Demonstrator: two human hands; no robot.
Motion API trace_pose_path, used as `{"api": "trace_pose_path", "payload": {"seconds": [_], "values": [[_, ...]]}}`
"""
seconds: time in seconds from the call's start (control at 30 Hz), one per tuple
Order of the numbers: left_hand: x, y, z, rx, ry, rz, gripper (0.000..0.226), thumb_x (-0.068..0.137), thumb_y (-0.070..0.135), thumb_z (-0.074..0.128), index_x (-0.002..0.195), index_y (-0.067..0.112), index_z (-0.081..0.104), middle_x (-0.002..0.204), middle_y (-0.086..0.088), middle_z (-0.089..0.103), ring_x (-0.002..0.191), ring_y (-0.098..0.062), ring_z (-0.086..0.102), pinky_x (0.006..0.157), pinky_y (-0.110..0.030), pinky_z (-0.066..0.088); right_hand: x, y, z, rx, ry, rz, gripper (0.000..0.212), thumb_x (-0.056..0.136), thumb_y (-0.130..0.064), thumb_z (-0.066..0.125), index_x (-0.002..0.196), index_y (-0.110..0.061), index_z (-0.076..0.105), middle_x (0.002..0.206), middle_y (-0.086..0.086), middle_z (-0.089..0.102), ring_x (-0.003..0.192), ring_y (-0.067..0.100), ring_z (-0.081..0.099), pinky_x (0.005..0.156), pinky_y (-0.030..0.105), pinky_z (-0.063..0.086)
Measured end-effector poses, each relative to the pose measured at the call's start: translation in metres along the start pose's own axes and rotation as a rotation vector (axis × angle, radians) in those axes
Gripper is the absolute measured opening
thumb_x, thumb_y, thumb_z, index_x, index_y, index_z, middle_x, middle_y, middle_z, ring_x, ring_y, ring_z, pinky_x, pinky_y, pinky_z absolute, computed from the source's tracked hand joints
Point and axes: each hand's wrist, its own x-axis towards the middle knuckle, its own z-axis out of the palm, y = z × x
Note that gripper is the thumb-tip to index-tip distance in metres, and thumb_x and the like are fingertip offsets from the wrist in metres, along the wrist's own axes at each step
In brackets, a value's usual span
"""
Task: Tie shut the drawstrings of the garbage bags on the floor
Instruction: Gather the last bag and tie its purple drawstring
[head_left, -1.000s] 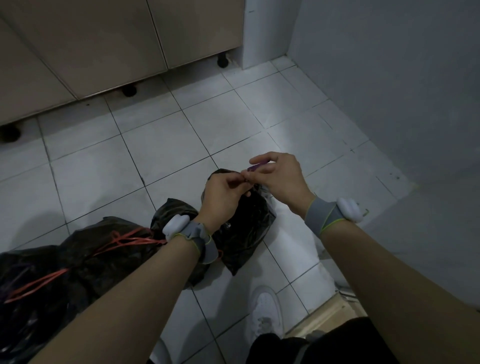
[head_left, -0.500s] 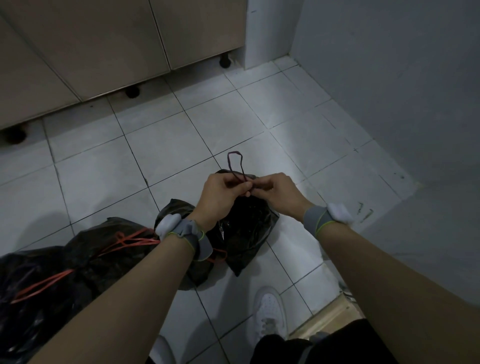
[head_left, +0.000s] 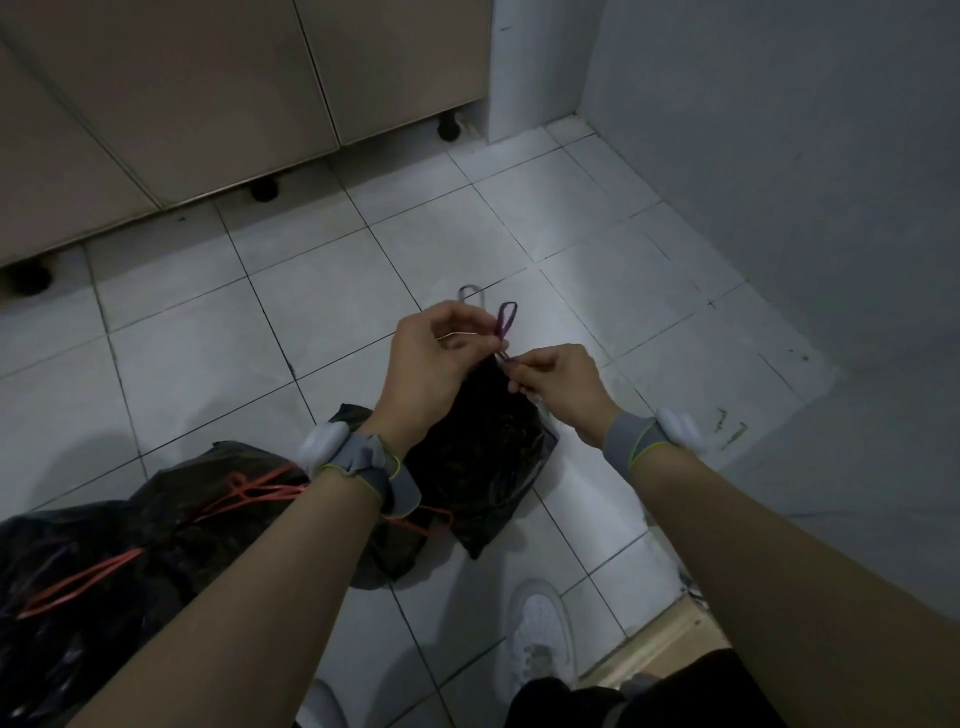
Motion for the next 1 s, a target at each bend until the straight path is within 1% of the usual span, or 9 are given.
{"api": "trace_pose_path", "payload": {"seconds": [0.1,0.23,0.33,0.43,0.5,0.63,0.77,0.9,1.0], "values": [[0.004,0.004,0.005,0.001,-0.05,0.033,0.014,0.084,-0.004,0.08,0.095,0.002,0.073,0.091,-0.011,0.08,0.083,-0.022,0.081,0.075,-0.034,0.066,0.0,-0.002,0.005,-0.127,-0.069,-0.065,0.013,0.092,-0.023,0.071,0.095,-0.016,0.082,0.062,-0.006,0.068,0.054,0.002,0.054,0.062,0.014,0.046],[0.006,0.007,0.008,-0.017,-0.061,0.017,0.014,0.083,-0.008,0.079,0.093,-0.002,0.071,0.092,-0.017,0.078,0.082,-0.025,0.081,0.067,-0.03,0.063,-0.002,-0.004,0.008,-0.117,-0.133,-0.101,0.014,0.094,-0.021,0.067,0.092,-0.022,0.081,0.063,-0.005,0.067,0.061,0.006,0.055,0.068,0.021,0.046],[0.007,0.01,0.01,-0.008,-0.071,0.035,0.015,0.081,-0.01,0.08,0.093,-0.009,0.07,0.092,-0.022,0.077,0.076,-0.027,0.08,0.063,-0.02,0.059,0.0,-0.001,0.008,0.037,-0.031,-0.122,0.021,0.094,-0.017,0.066,0.082,-0.005,0.077,0.068,0.009,0.065,0.065,0.019,0.053,0.068,0.034,0.044],[0.007,0.012,0.01,-0.008,-0.092,0.046,0.014,0.082,-0.012,0.078,0.092,-0.011,0.069,0.091,-0.022,0.077,0.067,-0.012,0.076,0.064,-0.015,0.056,0.002,0.0,0.008,0.125,0.075,-0.121,0.022,0.095,-0.016,0.065,0.078,-0.013,0.078,0.067,0.005,0.066,0.066,0.019,0.053,0.068,0.035,0.044],[0.006,0.013,0.009,0.01,-0.099,0.061,0.013,0.082,-0.013,0.078,0.091,-0.011,0.068,0.088,-0.017,0.077,0.066,-0.012,0.076,0.064,-0.015,0.056,0.003,-0.001,0.009,0.109,0.081,-0.116,0.025,0.096,-0.017,0.065,0.075,-0.017,0.078,0.068,0.006,0.067,0.067,0.019,0.054,0.069,0.035,0.045],[0.006,0.013,0.011,0.013,-0.109,0.063,0.01,0.084,-0.011,0.076,0.088,-0.008,0.067,0.093,-0.022,0.077,0.08,-0.035,0.078,0.07,-0.035,0.064,0.002,-0.001,0.012,0.024,-0.009,-0.121,0.018,0.092,-0.009,0.065,0.079,-0.004,0.076,0.069,0.006,0.069,0.065,0.013,0.057,0.067,0.028,0.046],[0.004,0.012,0.01,-0.035,-0.109,0.021,0.012,0.086,-0.008,0.077,0.087,-0.007,0.066,0.094,-0.024,0.076,0.081,-0.038,0.079,0.062,-0.061,0.062,-0.002,-0.004,0.008,0.013,-0.111,-0.133,0.02,0.094,-0.016,0.066,0.082,-0.005,0.077,0.07,0.004,0.069,0.064,0.01,0.056,0.066,0.021,0.044],[0.007,0.012,0.011,-0.009,-0.097,0.017,0.014,0.083,-0.005,0.08,0.081,-0.001,0.067,0.087,-0.015,0.079,0.077,-0.039,0.079,0.06,-0.065,0.059,-0.004,-0.007,0.005,-0.077,-0.189,-0.151,0.018,0.094,-0.013,0.064,0.084,-0.006,0.078,0.072,-0.003,0.072,0.063,0.002,0.059,0.068,0.015,0.045],[0.009,0.011,0.014,0.0,-0.095,0.001,0.02,0.082,-0.004,0.08,0.076,0.008,0.066,0.084,-0.009,0.08,0.076,-0.04,0.078,0.06,-0.066,0.058,-0.006,-0.01,0.002,-0.089,-0.217,-0.142,0.018,0.093,-0.014,0.063,0.086,-0.007,0.078,0.081,0.005,0.075,0.073,0.007,0.063,0.076,0.021,0.049]]}}
